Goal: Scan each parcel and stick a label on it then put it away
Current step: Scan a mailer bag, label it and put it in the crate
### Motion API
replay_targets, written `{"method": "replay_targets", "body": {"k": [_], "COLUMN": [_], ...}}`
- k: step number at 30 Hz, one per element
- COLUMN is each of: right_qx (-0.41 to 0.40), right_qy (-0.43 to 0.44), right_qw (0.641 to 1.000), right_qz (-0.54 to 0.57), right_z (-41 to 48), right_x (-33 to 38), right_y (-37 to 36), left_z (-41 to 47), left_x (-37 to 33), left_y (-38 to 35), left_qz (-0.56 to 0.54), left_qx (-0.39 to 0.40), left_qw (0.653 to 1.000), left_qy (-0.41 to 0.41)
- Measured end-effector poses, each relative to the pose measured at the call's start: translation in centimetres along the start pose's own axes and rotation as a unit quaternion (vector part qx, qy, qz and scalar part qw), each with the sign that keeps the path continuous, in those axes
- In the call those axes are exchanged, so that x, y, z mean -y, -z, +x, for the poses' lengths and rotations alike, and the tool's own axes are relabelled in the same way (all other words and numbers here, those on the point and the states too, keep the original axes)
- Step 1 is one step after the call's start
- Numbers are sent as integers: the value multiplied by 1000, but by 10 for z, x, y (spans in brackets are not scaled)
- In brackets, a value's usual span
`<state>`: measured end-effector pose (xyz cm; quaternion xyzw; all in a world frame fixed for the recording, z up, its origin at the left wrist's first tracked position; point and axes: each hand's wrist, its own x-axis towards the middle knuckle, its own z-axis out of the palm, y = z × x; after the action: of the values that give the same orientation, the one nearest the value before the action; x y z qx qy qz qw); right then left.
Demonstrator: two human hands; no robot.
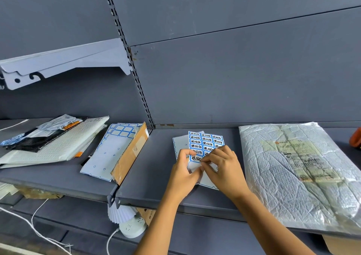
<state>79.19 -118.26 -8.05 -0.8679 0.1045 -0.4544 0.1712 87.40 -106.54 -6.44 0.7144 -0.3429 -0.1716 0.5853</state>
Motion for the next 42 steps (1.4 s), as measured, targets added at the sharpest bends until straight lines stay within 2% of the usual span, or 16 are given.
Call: {"method": "replay_targets", "body": {"k": [7, 27, 42], "right_qx": [8, -35, -19], "right_qy": [-1, 13, -7], "right_qw": [1000, 999, 998], "right_qz": [-9, 31, 57], "right_z": [0, 0, -2], "right_x": [-2, 0, -1], "right_y": [-3, -1, -1], "left_z": [0, -1, -2], "left_x": [0, -2, -7], "left_y": [-1, -1, -2], "left_qz": [-5, 34, 93], "left_qx": [9, 5, 3], "left_qw": [1000, 999, 995], "left_qy": [7, 11, 25]}}
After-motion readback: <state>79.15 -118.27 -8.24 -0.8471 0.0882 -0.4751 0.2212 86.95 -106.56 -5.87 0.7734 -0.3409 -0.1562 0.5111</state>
